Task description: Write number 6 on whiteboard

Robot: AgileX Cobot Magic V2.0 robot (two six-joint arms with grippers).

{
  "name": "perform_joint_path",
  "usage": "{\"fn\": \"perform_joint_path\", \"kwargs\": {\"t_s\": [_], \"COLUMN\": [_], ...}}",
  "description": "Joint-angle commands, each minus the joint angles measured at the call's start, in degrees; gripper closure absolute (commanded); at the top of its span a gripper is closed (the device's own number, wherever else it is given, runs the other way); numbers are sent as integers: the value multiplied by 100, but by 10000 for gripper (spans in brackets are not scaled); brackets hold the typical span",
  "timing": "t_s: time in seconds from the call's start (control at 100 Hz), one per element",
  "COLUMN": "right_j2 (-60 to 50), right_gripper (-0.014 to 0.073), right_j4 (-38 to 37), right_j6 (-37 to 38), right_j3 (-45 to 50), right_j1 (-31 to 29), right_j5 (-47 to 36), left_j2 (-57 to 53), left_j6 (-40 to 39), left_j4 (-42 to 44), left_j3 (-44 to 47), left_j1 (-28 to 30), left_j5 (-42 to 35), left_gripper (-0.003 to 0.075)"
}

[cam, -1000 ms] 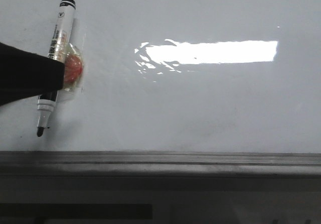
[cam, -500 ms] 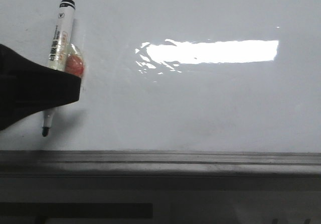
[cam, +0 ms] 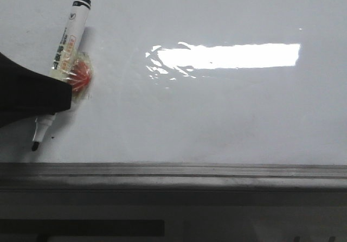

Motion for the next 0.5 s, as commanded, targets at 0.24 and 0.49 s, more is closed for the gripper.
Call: {"fn": "perform_joint_path", "kwargs": {"t_s": [0.24, 0.49], "right_j2": [1594, 2862], "right_gripper": [590, 194], "right_j4": [70, 70], "right_j6": [-507, -505], "right_j3": [-1406, -2308], "right_j1": [1594, 2944], "right_j5": [-81, -244], "left_j2": [-579, -579], "left_j6": [-60, -60], "left_j4": [2050, 3021], "left_j3": [-554, -637], "left_j1": [-52, -481], "left_j5": [609, 549], "left_gripper": [739, 739]}}
